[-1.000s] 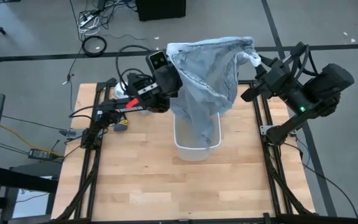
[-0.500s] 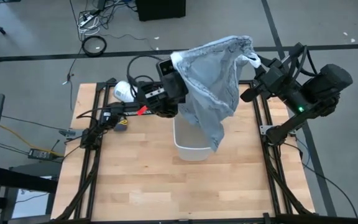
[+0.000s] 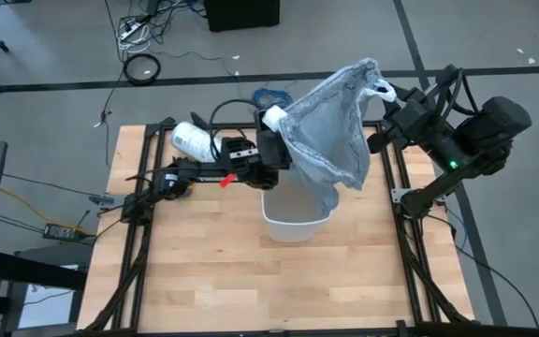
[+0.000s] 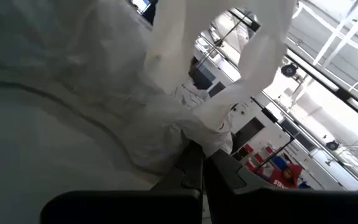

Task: Place trash/remove bag and relplace
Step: Put the gray trash bag into the trash bin

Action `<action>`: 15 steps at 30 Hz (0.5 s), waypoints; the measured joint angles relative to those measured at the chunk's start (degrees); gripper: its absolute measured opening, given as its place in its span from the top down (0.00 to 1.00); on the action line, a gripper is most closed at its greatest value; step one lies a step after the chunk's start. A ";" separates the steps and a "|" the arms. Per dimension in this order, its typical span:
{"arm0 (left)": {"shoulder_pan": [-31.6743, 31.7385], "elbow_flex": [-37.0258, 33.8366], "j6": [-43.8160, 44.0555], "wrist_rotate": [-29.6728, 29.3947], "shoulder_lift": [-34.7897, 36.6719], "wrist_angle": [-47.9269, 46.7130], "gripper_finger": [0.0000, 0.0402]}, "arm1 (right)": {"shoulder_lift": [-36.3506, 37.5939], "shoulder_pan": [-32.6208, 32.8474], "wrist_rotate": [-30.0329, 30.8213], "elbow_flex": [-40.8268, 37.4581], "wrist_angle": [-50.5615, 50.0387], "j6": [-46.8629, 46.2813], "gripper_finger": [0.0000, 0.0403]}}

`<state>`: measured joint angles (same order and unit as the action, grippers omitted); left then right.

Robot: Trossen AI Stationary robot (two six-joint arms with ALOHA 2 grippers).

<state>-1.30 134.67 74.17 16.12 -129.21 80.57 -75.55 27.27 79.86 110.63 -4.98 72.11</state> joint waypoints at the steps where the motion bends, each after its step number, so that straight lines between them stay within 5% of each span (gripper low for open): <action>1: 0.02 0.00 0.74 0.28 -0.10 -0.48 1.00 | 0.00 0.10 0.08 0.00 -0.15 -0.12 1.00; 8: 0.52 0.00 6.52 4.57 -0.63 -5.24 1.00 | 0.00 1.63 0.57 0.00 -0.43 -0.41 1.00; 15: 0.17 0.00 8.76 2.72 1.01 -8.60 1.00 | 0.00 3.55 1.04 0.00 -0.51 -0.65 1.00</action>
<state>-1.13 134.67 82.93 18.84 -128.20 71.97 -75.55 30.82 80.90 110.63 -5.49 71.46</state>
